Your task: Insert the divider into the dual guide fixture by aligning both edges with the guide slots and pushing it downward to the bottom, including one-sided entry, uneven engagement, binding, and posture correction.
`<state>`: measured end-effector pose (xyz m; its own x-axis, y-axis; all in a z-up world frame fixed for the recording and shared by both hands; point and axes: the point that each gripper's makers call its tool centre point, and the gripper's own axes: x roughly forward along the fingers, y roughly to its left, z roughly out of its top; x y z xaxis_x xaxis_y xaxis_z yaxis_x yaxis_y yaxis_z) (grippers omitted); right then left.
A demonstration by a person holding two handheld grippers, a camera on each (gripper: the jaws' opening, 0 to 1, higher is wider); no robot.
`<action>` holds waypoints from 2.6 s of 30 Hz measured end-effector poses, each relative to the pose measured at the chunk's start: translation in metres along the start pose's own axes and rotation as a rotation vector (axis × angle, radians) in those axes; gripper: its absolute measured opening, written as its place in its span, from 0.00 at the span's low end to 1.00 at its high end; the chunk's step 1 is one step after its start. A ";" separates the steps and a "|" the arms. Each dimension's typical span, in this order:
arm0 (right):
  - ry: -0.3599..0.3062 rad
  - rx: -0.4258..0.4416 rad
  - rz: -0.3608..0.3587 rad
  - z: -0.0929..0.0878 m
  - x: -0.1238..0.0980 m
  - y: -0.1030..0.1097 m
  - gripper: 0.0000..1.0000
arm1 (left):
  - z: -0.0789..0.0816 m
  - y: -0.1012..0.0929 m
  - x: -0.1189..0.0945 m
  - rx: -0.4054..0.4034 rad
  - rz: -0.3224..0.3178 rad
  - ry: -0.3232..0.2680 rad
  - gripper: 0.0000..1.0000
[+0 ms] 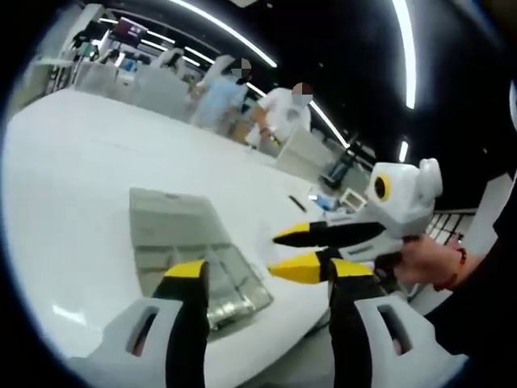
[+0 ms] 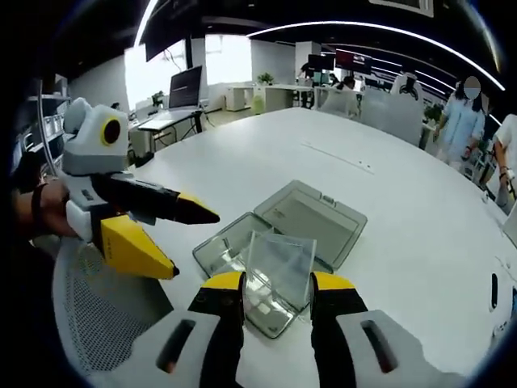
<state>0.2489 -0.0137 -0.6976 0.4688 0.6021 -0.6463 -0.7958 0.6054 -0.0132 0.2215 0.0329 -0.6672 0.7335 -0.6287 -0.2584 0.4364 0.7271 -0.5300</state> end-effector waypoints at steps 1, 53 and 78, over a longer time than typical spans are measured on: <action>-0.004 -0.004 -0.001 0.001 0.000 0.000 0.27 | 0.000 0.000 0.000 -0.002 0.001 -0.003 0.56; -0.050 -0.039 0.082 0.019 -0.003 0.034 0.27 | 0.006 0.009 -0.003 -0.213 0.000 -0.125 0.14; -0.078 0.049 0.142 0.025 0.000 0.039 0.28 | 0.014 0.010 -0.006 -0.204 -0.010 -0.181 0.00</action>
<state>0.2273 0.0231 -0.6786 0.3825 0.7211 -0.5777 -0.8375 0.5347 0.1129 0.2289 0.0474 -0.6595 0.8189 -0.5627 -0.1131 0.3437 0.6386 -0.6885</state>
